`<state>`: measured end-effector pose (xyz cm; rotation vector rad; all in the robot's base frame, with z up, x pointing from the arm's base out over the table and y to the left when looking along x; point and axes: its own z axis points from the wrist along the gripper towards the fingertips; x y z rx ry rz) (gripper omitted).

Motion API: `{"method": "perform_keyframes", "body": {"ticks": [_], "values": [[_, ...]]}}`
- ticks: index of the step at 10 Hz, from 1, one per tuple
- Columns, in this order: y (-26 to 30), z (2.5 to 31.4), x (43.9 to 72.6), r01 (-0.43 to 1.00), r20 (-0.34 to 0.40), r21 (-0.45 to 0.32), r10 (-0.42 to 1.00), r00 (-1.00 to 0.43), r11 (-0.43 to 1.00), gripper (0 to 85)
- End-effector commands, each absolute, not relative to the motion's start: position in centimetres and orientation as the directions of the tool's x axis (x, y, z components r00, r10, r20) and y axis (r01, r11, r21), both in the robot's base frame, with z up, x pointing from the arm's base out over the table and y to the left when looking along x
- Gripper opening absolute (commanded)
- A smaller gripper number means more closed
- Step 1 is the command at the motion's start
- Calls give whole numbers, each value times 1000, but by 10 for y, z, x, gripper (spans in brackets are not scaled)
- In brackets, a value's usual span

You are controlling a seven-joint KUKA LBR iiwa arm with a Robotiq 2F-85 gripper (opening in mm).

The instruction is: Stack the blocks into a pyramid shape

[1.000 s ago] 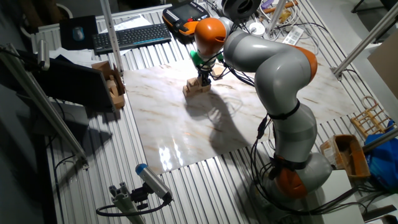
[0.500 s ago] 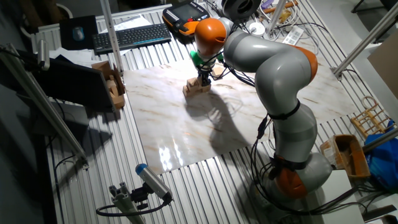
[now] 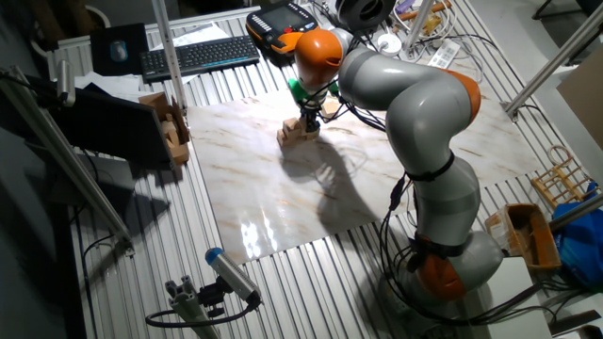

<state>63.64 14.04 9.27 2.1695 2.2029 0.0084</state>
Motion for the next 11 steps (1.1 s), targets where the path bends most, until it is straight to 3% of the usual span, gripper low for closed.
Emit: {"method": "perform_keyframes", "body": {"ticks": [1, 2, 6, 7, 11], "values": [[140, 94, 637, 999, -31, 41, 999, -14, 16, 510], [141, 94, 637, 999, -31, 43, 999, -14, 16, 680], [140, 94, 637, 999, -31, 43, 999, -14, 16, 680], [140, 94, 637, 999, -31, 41, 999, -14, 16, 850], [140, 101, 636, 999, -31, 35, 999, -25, 26, 850]]}}
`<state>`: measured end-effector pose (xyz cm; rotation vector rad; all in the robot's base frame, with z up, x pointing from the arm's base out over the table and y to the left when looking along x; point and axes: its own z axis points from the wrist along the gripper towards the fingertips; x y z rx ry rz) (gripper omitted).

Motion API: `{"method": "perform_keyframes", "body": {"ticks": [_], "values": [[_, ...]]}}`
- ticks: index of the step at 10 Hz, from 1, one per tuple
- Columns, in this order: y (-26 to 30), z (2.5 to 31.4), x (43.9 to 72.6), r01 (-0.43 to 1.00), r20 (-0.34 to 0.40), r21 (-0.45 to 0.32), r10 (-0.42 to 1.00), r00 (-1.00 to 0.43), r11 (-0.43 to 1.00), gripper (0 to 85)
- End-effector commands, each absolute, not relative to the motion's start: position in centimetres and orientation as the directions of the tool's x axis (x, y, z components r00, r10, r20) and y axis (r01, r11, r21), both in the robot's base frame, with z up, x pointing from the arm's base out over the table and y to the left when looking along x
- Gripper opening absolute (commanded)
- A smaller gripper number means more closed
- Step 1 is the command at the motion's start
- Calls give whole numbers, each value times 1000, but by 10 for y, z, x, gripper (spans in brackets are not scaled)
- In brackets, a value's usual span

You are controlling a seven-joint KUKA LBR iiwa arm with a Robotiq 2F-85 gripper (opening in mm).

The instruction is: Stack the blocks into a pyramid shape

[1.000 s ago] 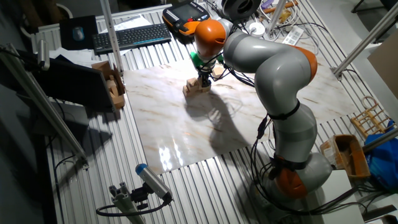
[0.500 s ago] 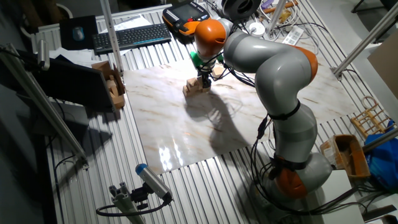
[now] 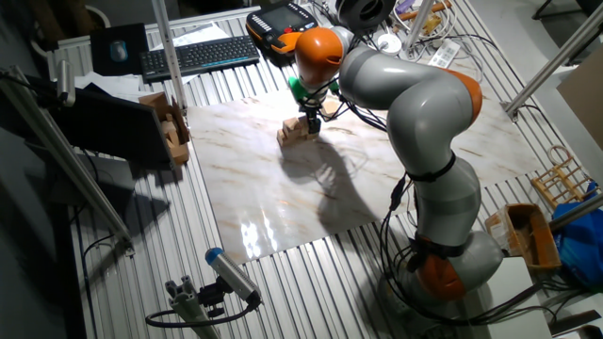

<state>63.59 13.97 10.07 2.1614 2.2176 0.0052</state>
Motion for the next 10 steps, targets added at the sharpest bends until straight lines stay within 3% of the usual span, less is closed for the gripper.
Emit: {"method": "perform_keyframes", "body": {"ticks": [1, 10], "values": [[139, 102, 636, 999, -27, 33, 999, -27, 27, 850], [120, 130, 636, 997, -9, 14, 997, -71, 71, 850]]}}
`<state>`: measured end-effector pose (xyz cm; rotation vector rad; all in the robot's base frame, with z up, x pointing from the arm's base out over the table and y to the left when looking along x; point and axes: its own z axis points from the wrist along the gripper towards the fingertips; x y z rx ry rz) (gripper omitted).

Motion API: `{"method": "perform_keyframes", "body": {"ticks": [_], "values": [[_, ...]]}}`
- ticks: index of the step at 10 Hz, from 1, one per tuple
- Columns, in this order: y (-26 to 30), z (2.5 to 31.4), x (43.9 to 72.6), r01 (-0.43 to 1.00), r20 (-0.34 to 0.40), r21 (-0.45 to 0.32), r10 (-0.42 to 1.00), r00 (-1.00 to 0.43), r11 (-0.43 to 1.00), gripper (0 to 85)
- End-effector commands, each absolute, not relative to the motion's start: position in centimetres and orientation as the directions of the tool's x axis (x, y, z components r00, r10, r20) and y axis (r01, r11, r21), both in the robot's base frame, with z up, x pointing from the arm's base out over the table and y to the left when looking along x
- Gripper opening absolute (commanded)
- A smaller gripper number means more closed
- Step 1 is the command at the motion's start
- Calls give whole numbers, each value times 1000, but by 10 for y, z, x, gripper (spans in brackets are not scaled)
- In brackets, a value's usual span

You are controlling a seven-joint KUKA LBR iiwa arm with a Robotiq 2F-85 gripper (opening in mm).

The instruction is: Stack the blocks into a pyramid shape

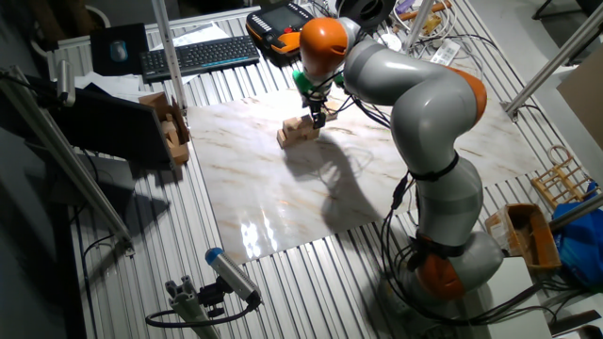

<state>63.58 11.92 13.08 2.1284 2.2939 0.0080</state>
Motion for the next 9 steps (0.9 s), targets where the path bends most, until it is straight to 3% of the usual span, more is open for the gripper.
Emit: {"method": "perform_keyframes", "body": {"ticks": [1, 6, 9], "values": [[114, 135, 635, 995, 7, 10, 995, -100, 100, 850], [77, 140, 637, 983, 7, 22, 983, -182, 182, 850], [64, 128, 639, 982, -11, 41, 983, -182, 182, 850]]}}
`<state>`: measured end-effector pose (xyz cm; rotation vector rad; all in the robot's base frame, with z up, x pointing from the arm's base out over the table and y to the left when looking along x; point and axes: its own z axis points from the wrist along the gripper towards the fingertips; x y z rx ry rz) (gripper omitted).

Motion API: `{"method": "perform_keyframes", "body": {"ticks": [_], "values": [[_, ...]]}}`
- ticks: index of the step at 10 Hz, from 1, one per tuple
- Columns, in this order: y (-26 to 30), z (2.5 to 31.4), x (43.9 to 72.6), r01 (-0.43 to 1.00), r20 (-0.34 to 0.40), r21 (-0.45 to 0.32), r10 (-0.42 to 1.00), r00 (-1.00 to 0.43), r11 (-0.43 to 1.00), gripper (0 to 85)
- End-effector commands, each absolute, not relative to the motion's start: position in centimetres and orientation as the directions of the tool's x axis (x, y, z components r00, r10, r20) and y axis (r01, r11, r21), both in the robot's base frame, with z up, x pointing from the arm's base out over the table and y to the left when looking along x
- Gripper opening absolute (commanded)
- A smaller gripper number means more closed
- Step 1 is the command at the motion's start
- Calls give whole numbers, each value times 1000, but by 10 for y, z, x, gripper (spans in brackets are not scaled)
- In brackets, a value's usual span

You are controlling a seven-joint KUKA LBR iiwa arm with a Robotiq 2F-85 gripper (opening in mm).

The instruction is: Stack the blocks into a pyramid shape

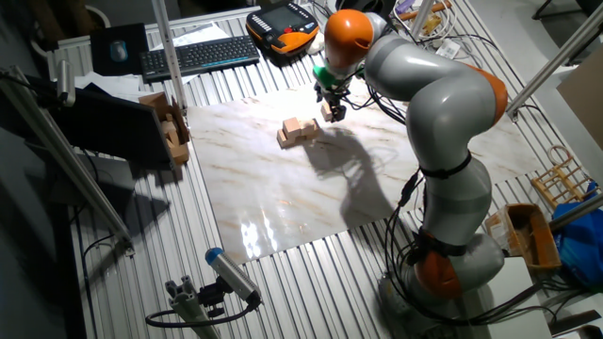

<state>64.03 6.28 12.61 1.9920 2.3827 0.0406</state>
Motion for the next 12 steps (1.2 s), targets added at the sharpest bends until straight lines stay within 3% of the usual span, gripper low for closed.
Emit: {"method": "perform_keyframes", "body": {"ticks": [1, 6, 12], "values": [[59, 121, 644, 986, -14, 46, 987, -161, 161, 850], [40, 101, 668, 999, 3, 51, 1000, -5, 5, 850], [31, 89, 677, 997, -13, 71, 999, 33, -32, 850]]}}
